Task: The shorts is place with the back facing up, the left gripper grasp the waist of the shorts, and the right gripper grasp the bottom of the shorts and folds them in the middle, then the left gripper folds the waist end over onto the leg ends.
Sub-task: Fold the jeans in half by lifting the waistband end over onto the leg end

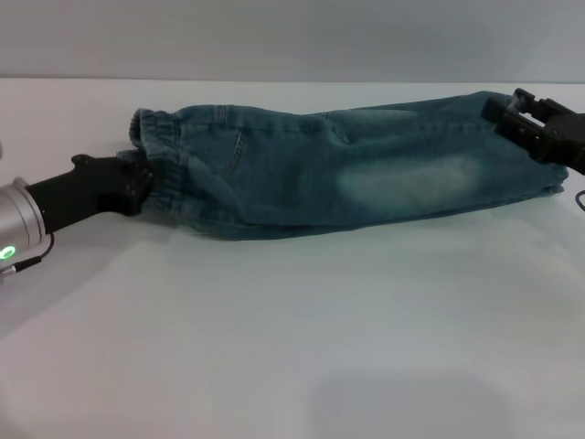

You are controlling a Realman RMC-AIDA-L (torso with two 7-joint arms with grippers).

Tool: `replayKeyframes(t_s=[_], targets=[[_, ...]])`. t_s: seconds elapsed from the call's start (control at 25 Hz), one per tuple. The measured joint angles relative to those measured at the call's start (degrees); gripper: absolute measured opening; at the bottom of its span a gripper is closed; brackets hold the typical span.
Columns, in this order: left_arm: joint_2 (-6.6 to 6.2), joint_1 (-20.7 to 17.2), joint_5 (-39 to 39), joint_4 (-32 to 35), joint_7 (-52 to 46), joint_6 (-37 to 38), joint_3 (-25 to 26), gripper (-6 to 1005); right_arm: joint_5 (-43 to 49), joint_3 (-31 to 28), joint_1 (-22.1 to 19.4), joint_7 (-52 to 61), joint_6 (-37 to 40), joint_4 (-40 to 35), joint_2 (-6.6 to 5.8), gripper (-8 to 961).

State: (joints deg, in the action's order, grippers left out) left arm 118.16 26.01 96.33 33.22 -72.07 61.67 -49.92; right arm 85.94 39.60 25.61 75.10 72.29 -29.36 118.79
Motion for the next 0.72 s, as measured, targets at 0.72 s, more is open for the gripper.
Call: replayKeyframes(t_s=[0.72], targets=[[-0.38,2.9,-0.5,9.3,-5.3,9.2,0.0,87,0.7,13.1,6.2,-1.6,-12.0,3.7,0.16,634]])
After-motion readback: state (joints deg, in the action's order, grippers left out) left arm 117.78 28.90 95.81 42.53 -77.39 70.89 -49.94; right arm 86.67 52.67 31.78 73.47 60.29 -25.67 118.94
